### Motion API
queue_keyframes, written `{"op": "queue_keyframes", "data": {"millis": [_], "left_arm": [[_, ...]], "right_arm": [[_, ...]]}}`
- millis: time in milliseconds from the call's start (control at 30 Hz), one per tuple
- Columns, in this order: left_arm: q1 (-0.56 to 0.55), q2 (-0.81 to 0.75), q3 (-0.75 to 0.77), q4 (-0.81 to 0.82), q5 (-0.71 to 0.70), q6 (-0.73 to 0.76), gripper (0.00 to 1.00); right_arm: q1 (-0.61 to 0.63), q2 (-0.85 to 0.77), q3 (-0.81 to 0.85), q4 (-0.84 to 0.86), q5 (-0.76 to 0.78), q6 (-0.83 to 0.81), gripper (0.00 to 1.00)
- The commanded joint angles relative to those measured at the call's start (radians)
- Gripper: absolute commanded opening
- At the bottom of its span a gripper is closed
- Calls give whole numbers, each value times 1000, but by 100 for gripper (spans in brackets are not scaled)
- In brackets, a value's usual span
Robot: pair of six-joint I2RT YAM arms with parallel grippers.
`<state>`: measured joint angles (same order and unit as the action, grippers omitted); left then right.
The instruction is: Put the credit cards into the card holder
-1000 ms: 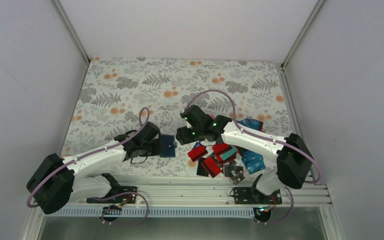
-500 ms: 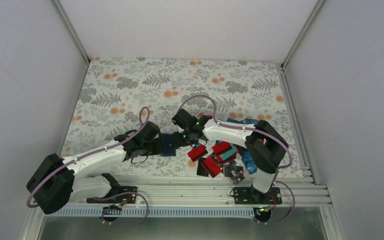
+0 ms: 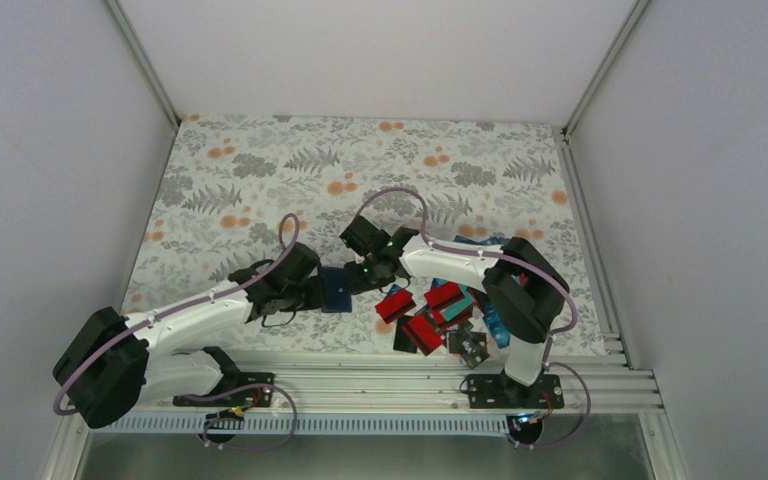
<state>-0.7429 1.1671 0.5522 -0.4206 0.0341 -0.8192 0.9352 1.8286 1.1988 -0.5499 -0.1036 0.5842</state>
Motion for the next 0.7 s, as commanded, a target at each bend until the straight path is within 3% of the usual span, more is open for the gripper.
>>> {"op": "queue_keyframes", "data": {"millis": [0, 233, 333, 400, 533, 667], "left_arm": [[-3, -3, 15, 5, -18, 21, 2], [-3, 5, 22, 1, -37, 44, 3], [-3, 14, 33, -20, -72, 63, 6], [-3, 29, 56, -58, -125, 75, 19], [-18, 59, 122, -147, -222, 84, 58], [-56, 52, 158, -185, -239, 79, 75]], "right_arm": [[-3, 5, 8, -24, 38, 6, 28], [-6, -8, -19, -12, 41, 8, 7], [-10, -24, -40, -1, 28, 12, 4], [-15, -40, -58, 16, 5, 17, 4], [-27, -80, -97, 56, -45, 50, 4], [-48, -145, -159, 108, -80, 91, 4]]}}
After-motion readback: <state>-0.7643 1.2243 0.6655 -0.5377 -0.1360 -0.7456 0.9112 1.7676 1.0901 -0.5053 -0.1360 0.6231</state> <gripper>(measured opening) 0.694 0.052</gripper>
